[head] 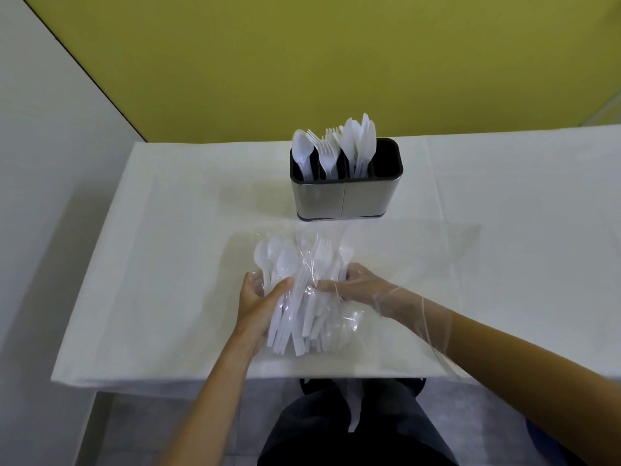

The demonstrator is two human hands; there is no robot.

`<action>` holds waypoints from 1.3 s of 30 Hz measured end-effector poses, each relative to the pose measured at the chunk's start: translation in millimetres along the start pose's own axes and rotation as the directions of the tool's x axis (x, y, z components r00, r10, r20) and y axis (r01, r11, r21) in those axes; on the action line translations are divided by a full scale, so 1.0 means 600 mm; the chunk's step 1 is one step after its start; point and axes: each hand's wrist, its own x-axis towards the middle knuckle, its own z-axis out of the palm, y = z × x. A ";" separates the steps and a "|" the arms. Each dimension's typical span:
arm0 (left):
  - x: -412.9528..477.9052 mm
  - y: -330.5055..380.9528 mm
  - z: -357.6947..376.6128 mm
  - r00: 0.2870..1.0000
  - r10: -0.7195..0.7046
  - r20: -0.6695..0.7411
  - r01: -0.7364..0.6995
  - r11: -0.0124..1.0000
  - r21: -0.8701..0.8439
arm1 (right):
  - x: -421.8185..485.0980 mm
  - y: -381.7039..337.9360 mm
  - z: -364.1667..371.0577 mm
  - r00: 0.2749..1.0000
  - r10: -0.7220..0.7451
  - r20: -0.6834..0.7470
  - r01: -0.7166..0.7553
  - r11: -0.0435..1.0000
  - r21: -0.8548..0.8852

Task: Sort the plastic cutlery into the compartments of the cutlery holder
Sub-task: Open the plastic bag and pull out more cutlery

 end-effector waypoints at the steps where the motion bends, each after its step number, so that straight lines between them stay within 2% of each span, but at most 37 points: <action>1: 0.001 0.002 -0.001 1.000 0.008 -0.009 -0.008 1.000 0.009 | 0.002 0.004 -0.002 1.000 0.007 0.010 -0.008 0.995 0.101; 4: 0.000 0.008 -0.003 0.999 0.034 -0.018 -0.033 0.999 0.030 | -0.002 0.007 -0.012 0.998 -0.012 0.066 -0.013 0.929 0.371; 6: 0.000 0.007 -0.001 0.999 0.036 0.005 -0.037 0.999 0.031 | -0.005 0.003 -0.014 0.995 -0.018 0.096 -0.024 0.908 0.419; 10: 0.003 0.001 0.004 0.999 0.036 0.012 -0.036 0.998 0.044 | -0.009 0.000 -0.015 0.988 -0.019 0.156 -0.049 0.906 0.420; 14: 0.008 0.000 0.001 0.999 0.026 -0.023 -0.024 0.998 0.059 | -0.008 -0.002 -0.018 0.989 -0.024 0.146 -0.059 0.840 0.539; 17: 0.009 0.001 -0.001 0.998 0.027 -0.064 -0.025 0.999 0.035 | -0.008 -0.006 -0.015 0.991 -0.008 0.132 -0.068 0.825 0.561; 21: 0.014 0.003 -0.011 0.993 0.044 -0.114 -0.041 0.999 0.031 | -0.004 -0.006 -0.025 0.988 0.143 0.049 -0.145 0.804 0.577; 24: 0.020 0.000 -0.019 0.990 0.045 -0.131 -0.038 0.998 0.059 | -0.001 -0.001 -0.031 0.985 0.167 0.043 -0.163 0.816 0.555; 28: 0.026 -0.001 -0.020 0.984 0.070 -0.162 -0.052 0.992 0.115 | -0.013 0.011 -0.043 0.994 0.043 0.104 -0.100 0.762 0.640; 34: 0.028 0.006 -0.018 0.969 0.109 -0.220 -0.072 0.983 0.168 | -0.032 0.035 -0.095 0.990 -0.139 -0.023 0.120 0.747 0.655; 37: 0.028 0.009 -0.015 0.961 0.133 -0.242 -0.088 0.978 0.189 | -0.053 0.049 -0.128 0.989 -0.132 -0.071 0.147 0.767 0.624; 39: 0.028 0.011 -0.011 0.955 0.143 -0.261 -0.092 0.976 0.199 | -0.073 0.057 -0.143 0.990 -0.075 -0.116 0.130 0.784 0.607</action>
